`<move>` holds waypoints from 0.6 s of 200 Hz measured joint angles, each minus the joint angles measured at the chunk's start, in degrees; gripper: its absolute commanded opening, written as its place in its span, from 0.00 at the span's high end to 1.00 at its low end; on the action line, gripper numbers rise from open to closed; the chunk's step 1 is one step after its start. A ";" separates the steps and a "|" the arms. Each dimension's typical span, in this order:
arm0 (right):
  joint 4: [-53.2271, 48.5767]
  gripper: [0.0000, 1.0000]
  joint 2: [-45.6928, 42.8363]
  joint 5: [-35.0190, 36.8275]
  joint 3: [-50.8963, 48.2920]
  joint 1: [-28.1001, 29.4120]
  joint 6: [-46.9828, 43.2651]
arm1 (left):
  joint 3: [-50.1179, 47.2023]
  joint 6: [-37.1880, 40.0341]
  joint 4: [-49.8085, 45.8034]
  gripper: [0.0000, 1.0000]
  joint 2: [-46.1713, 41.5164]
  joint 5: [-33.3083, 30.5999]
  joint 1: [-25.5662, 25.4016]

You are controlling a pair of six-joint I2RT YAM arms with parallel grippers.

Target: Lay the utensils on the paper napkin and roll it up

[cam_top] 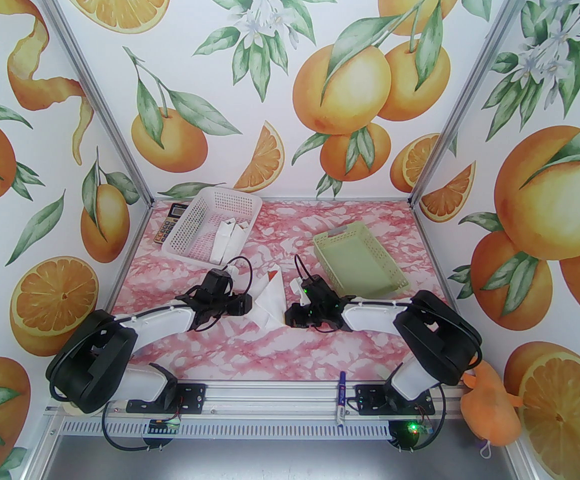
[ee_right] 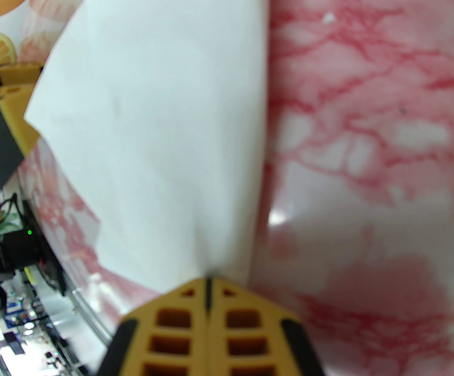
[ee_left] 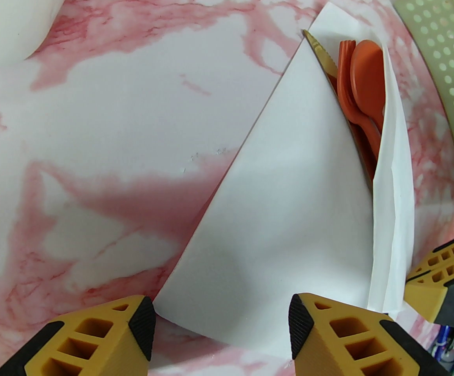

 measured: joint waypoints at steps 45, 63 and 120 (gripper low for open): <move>-0.13 1.00 0.02 0.00 0.11 0.00 -0.04 | -0.02 -0.96 1.73 0.47 0.70 2.29 0.00; -0.33 1.00 0.22 -0.02 0.33 0.00 -0.17 | -0.52 -1.88 2.67 0.48 0.68 4.55 -0.28; -0.55 1.00 0.35 0.00 0.57 0.09 -0.20 | -2.45 -7.41 7.72 0.49 -1.20 9.60 -0.39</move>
